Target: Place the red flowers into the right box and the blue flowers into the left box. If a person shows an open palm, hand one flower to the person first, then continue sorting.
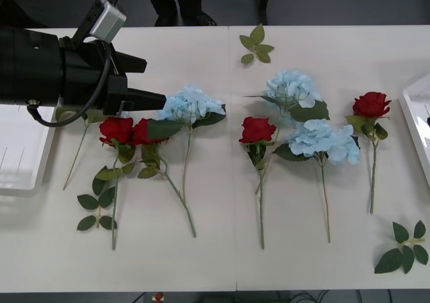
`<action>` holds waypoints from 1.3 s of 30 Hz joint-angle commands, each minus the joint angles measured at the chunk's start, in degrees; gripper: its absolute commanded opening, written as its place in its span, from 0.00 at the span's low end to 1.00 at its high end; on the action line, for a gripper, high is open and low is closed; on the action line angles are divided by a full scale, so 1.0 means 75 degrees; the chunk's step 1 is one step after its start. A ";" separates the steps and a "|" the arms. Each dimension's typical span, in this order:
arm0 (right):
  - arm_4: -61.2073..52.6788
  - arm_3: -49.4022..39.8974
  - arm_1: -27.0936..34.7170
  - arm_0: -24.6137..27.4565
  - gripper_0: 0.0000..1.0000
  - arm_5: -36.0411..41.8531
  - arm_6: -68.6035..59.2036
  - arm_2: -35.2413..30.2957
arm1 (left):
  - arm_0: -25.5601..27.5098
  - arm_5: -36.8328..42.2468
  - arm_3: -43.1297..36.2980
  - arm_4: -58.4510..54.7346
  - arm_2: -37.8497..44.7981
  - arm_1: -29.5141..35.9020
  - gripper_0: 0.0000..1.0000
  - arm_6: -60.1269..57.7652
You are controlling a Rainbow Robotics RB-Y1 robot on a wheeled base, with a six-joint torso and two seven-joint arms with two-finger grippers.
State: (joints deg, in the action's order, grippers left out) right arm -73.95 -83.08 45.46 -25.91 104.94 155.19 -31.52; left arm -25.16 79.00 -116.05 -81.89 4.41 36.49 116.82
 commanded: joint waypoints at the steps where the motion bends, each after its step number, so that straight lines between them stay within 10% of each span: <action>1: 0.0027 0.0061 -0.0061 0.0150 1.00 -0.0012 -0.0025 0.0078 | 0.0308 -0.0080 -0.0078 -0.0109 0.0255 0.0032 0.94 0.0256; 13: 0.0391 0.0096 0.0678 0.0056 1.00 -0.0797 -0.0114 0.0898 | 0.0402 -0.0256 -0.0078 0.0290 0.0337 0.0736 0.94 -0.1443; 26: 0.1610 -0.0033 0.0760 0.0032 1.00 -0.1570 -0.5996 0.2117 | 0.2206 -0.0947 -0.0007 0.3489 0.0209 0.1216 0.94 -0.3213; 39: 0.3145 -0.0021 0.0713 -0.0179 1.00 -0.2426 -0.9875 0.3652 | 0.1363 -0.2025 0.2102 0.5598 -0.0987 0.0560 0.94 -0.2955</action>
State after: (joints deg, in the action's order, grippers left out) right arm -52.04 -81.66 49.06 -25.91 87.27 85.56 -3.97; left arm -12.26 65.31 -102.16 -42.21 -3.23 42.27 92.69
